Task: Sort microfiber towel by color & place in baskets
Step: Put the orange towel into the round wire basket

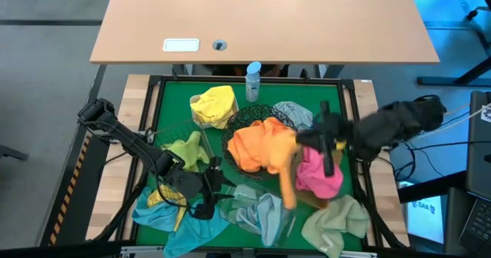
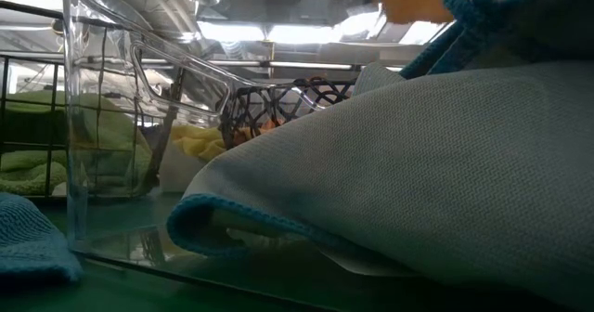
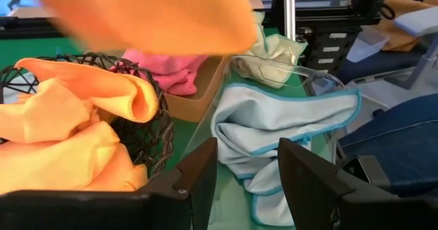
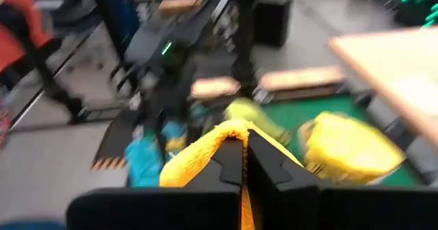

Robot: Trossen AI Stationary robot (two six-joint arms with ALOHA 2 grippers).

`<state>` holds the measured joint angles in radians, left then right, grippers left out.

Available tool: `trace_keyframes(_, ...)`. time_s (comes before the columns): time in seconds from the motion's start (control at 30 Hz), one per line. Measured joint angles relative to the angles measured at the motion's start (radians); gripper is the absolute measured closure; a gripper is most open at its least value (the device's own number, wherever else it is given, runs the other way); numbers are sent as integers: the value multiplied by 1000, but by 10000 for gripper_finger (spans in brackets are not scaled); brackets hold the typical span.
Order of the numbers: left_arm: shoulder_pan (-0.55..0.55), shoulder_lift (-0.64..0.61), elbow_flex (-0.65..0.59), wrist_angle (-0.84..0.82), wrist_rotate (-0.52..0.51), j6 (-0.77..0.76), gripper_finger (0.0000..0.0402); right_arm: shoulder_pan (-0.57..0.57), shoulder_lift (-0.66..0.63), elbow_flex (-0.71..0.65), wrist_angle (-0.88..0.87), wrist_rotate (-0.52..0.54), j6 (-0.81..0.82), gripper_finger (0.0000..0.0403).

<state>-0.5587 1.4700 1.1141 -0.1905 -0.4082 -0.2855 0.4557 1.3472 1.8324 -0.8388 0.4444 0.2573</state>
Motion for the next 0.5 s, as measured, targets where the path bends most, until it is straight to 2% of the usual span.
trace_keyframes(0.2,0,0,0,0,-13,0,255,-168,1,32,54,-1,-154,401)
trace_keyframes(0.3,0,0,0,0,-27,0,255,-242,17,32,16,-12,-164,401)
trace_keyframes(0.4,0,0,0,0,-28,0,255,-288,56,31,-68,-62,-162,400)
trace_keyframes(0.5,0,0,0,0,-28,0,255,-293,92,-26,-82,-99,-162,400)
